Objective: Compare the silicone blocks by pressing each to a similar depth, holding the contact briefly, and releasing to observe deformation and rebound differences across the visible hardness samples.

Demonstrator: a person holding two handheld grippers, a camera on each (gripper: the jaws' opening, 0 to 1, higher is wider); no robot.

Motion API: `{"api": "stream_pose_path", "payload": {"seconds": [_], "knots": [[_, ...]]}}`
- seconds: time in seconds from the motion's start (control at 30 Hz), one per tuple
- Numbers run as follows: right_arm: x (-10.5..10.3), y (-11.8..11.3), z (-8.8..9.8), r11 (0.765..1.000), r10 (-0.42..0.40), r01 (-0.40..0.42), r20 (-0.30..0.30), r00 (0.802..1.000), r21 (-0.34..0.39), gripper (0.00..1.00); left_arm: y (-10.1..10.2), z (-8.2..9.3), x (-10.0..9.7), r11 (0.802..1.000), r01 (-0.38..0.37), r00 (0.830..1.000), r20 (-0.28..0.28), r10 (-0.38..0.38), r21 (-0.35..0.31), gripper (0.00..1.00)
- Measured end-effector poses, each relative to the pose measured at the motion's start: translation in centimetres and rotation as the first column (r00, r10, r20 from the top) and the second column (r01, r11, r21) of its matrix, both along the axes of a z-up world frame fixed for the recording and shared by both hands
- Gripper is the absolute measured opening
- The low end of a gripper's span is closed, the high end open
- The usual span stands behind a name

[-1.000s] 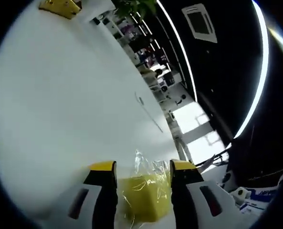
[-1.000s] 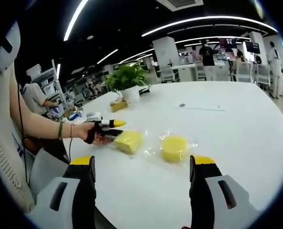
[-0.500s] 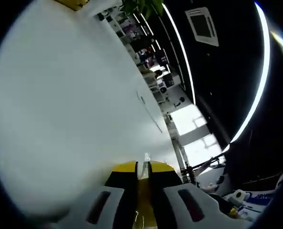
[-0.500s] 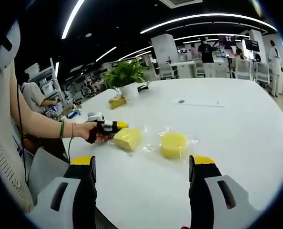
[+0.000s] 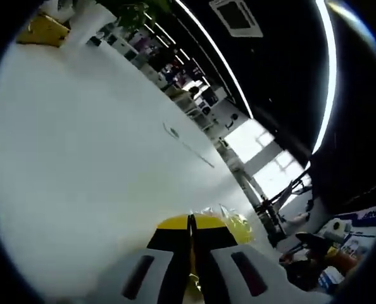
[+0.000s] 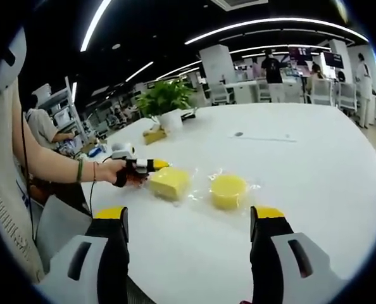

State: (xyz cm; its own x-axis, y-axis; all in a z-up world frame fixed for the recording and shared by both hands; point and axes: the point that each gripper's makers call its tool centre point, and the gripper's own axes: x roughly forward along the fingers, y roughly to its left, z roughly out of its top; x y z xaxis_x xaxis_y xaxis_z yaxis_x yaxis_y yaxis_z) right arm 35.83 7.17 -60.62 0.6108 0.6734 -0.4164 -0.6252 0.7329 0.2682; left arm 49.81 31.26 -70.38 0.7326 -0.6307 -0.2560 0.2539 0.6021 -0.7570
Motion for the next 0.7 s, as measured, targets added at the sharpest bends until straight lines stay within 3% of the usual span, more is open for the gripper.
{"api": "stream_pose_path", "payload": {"seconds": [0.1,0.17,0.4,0.57,0.7], "knots": [[0.0,0.1,0.1,1.000,0.009,-0.009,0.008,1.000,-0.010,0.73,-0.3,0.8,-0.2,0.999,-0.024,0.999,-0.043,0.022,-0.027,0.00],[0.0,0.1,0.3,1.000,0.013,-0.013,0.015,1.000,-0.014,0.73,-0.6,1.6,-0.5,1.000,-0.017,1.000,-0.012,0.017,-0.011,0.00],[-0.3,0.4,1.0,0.999,0.035,-0.035,0.035,0.999,-0.002,0.71,-2.0,4.3,-1.5,0.990,0.034,0.997,0.070,-0.043,0.136,0.00],[-0.7,0.8,1.7,0.998,0.052,-0.053,0.056,0.997,0.017,0.71,-3.5,6.5,-2.3,0.964,0.083,0.982,0.147,-0.122,0.251,0.00],[-1.0,0.8,1.9,0.998,0.063,-0.064,0.070,0.996,0.020,0.71,-5.1,8.3,-3.2,0.953,0.111,0.967,0.189,-0.169,0.282,0.00]]}}
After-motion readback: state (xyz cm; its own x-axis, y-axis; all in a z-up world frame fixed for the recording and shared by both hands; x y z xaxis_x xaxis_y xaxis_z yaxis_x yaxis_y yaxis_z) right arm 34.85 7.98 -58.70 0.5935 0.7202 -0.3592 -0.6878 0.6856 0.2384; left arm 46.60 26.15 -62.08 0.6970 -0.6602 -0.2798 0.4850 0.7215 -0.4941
